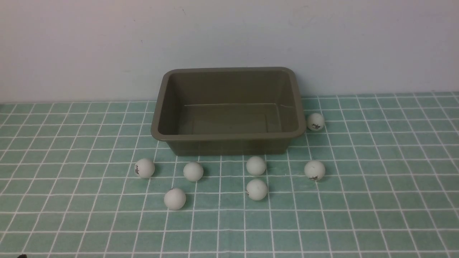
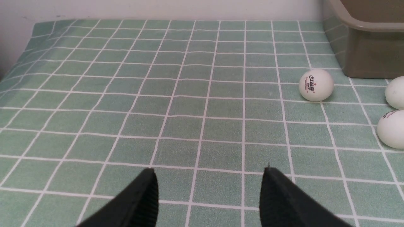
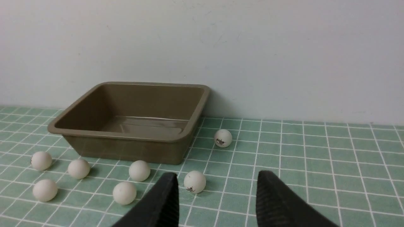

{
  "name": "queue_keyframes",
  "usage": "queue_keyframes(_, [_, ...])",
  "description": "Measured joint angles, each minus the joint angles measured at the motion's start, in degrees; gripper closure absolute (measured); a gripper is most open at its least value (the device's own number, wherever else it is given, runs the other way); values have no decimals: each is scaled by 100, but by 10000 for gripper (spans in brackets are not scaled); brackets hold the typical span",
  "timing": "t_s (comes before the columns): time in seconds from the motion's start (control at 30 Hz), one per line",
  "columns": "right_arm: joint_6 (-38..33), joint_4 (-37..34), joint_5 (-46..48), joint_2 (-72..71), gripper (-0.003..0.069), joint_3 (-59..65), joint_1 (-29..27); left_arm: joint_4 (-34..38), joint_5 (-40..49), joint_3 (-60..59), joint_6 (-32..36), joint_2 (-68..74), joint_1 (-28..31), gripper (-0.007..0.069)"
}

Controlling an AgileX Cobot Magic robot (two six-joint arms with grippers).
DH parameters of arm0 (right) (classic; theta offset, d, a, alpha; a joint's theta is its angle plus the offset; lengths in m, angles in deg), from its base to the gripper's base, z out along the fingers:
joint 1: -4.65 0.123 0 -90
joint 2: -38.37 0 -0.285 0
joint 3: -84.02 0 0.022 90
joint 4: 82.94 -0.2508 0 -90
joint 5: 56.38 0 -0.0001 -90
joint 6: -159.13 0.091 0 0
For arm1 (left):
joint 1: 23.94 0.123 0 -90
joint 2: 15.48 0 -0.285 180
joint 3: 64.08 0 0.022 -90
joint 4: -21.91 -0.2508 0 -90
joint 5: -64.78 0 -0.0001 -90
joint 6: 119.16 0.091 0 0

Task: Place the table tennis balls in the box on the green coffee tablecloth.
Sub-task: 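Reach for and grasp a ping pong ball on the table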

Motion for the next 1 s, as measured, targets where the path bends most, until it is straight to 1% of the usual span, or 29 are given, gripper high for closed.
queue_keyframes(0.2, [0,-191,5,0,342,0,0,0,0,0,0,0,0,230])
queue_keyframes(0.73, [0,-230,22,0,342,0,0,45,-34,0,-14,0,0,230])
queue_keyframes(0.83, [0,-242,27,0,342,0,0,570,-309,-22,-265,0,0,230])
queue_keyframes(0.87, [0,-242,27,0,342,0,0,1050,-523,-22,-486,0,0,230])
queue_keyframes(0.9, [0,-242,27,0,342,0,0,1430,-647,-22,-571,0,0,230])
queue_keyframes(1.0, [0,-242,27,0,342,0,0,2107,-780,-22,-673,0,0,230])
